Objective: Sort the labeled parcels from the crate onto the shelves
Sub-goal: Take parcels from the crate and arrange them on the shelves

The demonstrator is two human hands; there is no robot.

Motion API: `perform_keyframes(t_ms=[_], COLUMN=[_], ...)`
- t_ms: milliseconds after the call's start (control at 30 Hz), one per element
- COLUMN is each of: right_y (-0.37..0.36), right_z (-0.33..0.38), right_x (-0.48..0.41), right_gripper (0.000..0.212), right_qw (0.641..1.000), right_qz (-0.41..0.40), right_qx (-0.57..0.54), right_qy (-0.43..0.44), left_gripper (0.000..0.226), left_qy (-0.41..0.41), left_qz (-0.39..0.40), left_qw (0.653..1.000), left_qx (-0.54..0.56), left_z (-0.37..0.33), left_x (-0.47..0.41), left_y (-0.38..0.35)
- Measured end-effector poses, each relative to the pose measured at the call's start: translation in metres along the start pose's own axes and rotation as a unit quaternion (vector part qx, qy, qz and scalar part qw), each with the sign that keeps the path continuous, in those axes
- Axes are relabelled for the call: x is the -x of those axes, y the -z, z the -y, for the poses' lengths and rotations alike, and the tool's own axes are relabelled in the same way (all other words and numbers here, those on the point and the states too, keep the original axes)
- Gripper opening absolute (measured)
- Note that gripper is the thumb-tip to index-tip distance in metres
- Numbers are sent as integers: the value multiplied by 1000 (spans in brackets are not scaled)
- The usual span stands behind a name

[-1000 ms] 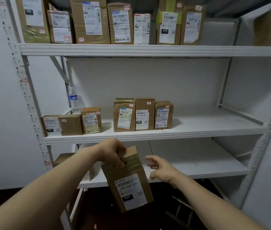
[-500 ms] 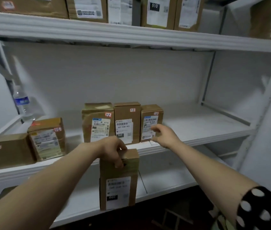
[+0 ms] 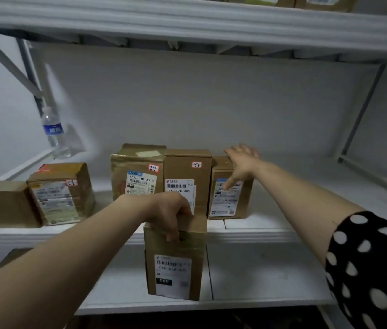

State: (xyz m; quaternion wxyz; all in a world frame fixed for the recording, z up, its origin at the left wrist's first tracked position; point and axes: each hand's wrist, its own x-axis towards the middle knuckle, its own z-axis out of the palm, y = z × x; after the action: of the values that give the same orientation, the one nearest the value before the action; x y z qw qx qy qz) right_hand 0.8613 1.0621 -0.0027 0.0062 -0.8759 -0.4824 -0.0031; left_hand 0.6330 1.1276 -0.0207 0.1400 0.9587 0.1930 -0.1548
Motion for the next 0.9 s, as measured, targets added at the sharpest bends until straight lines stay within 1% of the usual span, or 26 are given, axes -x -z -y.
perform_keyframes(t_ms=[67, 133, 233, 267, 333, 533, 600, 667, 700, 800, 900], right_y=[0, -2, -6, -7, -6, -2, -1, 8, 16, 35, 30], right_z=[-5, -11, -19, -23, -33, -72, -73, -60, -48, 0, 46], right_x=[-11, -22, -32, -32, -30, -19, -16, -13, -11, -13, -19], right_gripper=[124, 124, 118, 117, 116, 119, 124, 132, 132, 117, 99], right_qw=[1000, 999, 995, 993, 993, 994, 994, 996, 996, 984, 981], right_qz=[16, 41, 81, 85, 78, 82, 93, 86, 72, 26, -4], right_qx=[18, 19, -45, -62, -61, -56, -32, -4, -23, -143, -136], right_qy=[14, 27, 43, 50, 60, 37, 36, 34, 39, 102, 142], left_gripper=[60, 58, 58, 59, 60, 62, 63, 62, 60, 59, 60], left_qy=[8, 19, 34, 36, 39, 41, 41, 40, 38, 38, 38], left_qz=[3, 5, 1, -1, -2, -9, -11, -12, -12, -14, -18], left_qw=[1000, 1000, 999, 999, 999, 999, 999, 999, 999, 999, 999], left_qx=[2, 5, 4, 5, 6, 2, 4, 6, 7, 11, 7], left_z=[-3, -6, -10, -11, -14, -15, -13, -10, -9, -3, 2], left_x=[-6, -11, -16, -18, -20, -24, -23, -20, -19, -12, -7], left_y=[-1, -1, -1, 0, 1, 4, 5, 6, 7, 10, 13])
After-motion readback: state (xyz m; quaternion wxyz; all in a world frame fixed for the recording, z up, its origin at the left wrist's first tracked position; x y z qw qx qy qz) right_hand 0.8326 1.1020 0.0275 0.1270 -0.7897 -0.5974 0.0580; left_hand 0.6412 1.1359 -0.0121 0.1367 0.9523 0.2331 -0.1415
